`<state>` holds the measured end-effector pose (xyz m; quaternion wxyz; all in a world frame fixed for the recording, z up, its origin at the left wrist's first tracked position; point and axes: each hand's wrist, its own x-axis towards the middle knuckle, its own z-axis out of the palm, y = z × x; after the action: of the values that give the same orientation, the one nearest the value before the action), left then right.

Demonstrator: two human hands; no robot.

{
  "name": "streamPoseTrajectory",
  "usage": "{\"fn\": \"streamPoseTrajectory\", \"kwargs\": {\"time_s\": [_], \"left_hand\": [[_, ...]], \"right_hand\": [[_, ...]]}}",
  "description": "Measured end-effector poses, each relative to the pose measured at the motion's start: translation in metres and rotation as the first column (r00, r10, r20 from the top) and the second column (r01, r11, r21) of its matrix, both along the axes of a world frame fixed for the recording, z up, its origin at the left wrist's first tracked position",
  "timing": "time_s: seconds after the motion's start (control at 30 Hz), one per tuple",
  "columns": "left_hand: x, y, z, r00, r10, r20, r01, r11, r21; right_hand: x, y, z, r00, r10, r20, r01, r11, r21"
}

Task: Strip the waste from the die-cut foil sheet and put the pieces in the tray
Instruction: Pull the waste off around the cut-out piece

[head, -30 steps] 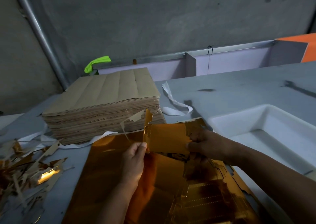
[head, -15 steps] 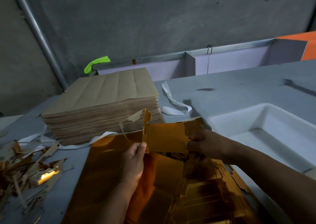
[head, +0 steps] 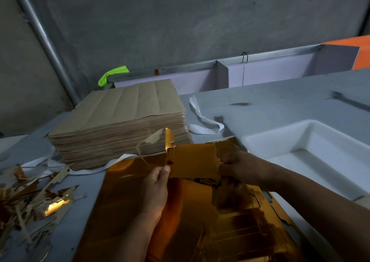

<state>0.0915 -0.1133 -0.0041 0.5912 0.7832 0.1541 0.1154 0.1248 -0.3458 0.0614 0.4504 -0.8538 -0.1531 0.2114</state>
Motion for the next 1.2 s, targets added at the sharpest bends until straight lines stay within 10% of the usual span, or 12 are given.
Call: {"fn": "streamPoseTrajectory", "kwargs": {"time_s": [1.2], "left_hand": [[0.017,-0.012,0.008,1.000,0.011,0.022,-0.008,0.987,-0.163]], "right_hand": [[-0.002,0.003,0.003,0.999,0.019,-0.042,-0.021,0.998,-0.060]]}}
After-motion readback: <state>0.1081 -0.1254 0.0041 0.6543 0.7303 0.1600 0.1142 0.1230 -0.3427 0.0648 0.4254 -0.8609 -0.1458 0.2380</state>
